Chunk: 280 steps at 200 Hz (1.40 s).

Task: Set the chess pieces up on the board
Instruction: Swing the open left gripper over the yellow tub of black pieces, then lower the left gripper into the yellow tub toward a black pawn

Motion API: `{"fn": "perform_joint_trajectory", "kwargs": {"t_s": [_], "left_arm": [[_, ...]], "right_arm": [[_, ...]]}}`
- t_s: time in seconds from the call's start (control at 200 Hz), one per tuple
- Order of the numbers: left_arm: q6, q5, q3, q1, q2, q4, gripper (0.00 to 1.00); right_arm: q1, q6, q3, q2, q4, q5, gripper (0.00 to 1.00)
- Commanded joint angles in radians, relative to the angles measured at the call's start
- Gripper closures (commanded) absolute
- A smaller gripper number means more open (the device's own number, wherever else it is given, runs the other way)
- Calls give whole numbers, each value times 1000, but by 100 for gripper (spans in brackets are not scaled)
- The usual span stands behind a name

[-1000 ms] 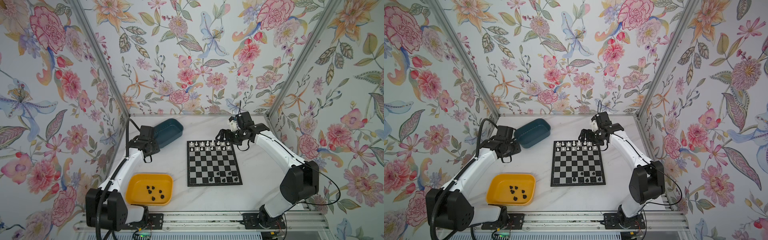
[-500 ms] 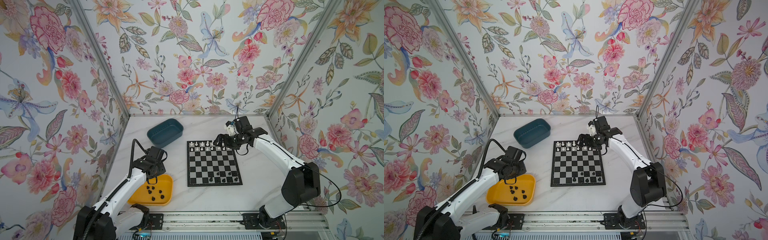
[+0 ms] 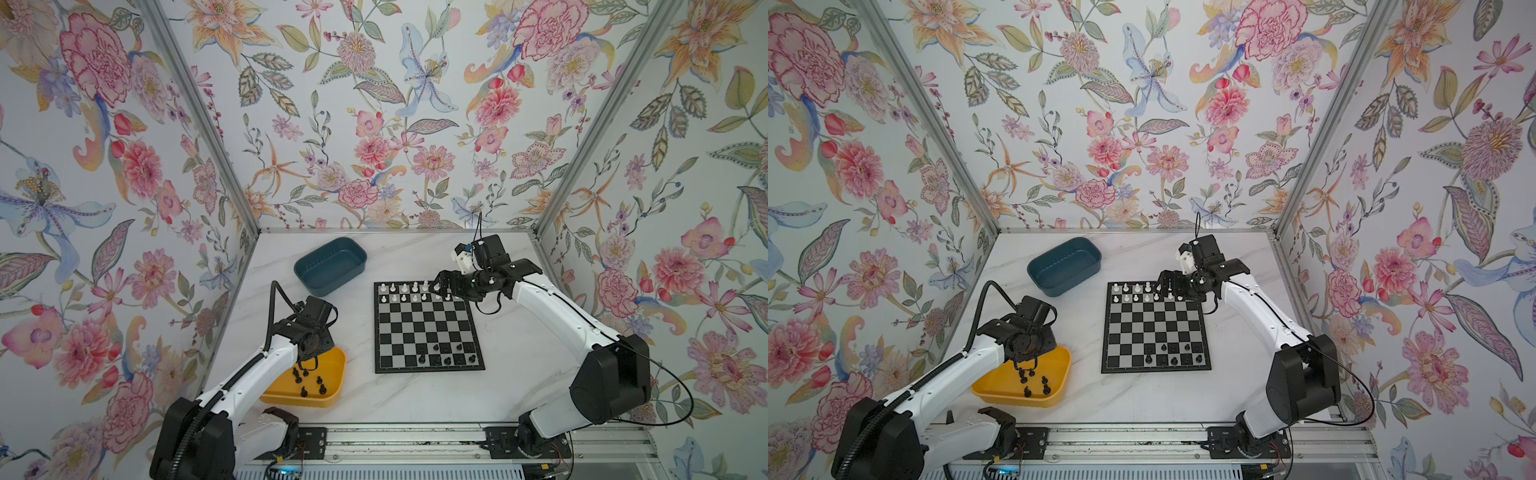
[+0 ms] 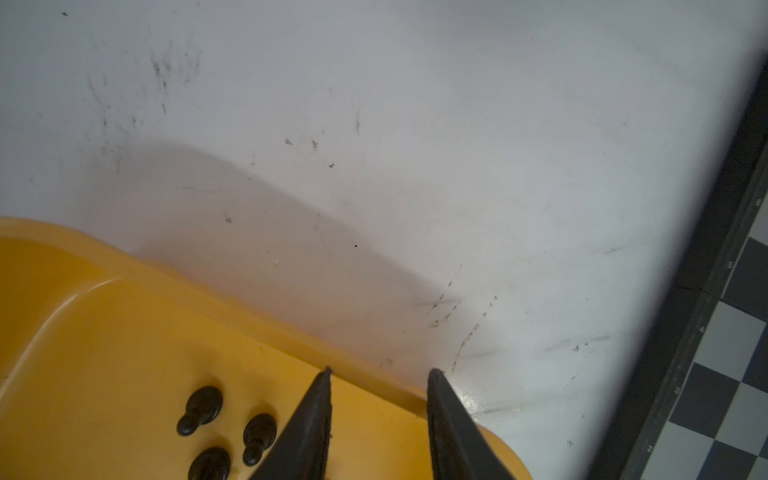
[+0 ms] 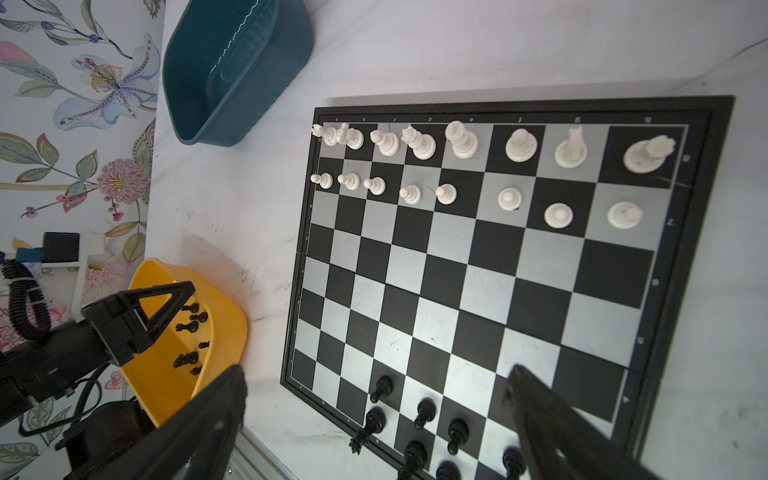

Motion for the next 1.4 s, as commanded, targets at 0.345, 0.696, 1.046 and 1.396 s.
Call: {"fn": "perform_joint_trajectory", "kwargs": {"t_s": [0.345, 0.696, 1.046, 1.396], "left_arm": [[2, -14, -5, -8, -25, -20, 60], [-1, -6, -36, -9, -44, -21, 59], [-17, -45, -3, -8, -100, -69, 59], [-3, -6, -45, -7, -91, -55, 64]], "right_arm": [[-1, -23, 14, -13, -29, 21, 1], [4, -19, 11, -10, -30, 22, 1], [8, -24, 26, 3, -29, 16, 1], [10, -29, 35, 14, -34, 14, 1]]}}
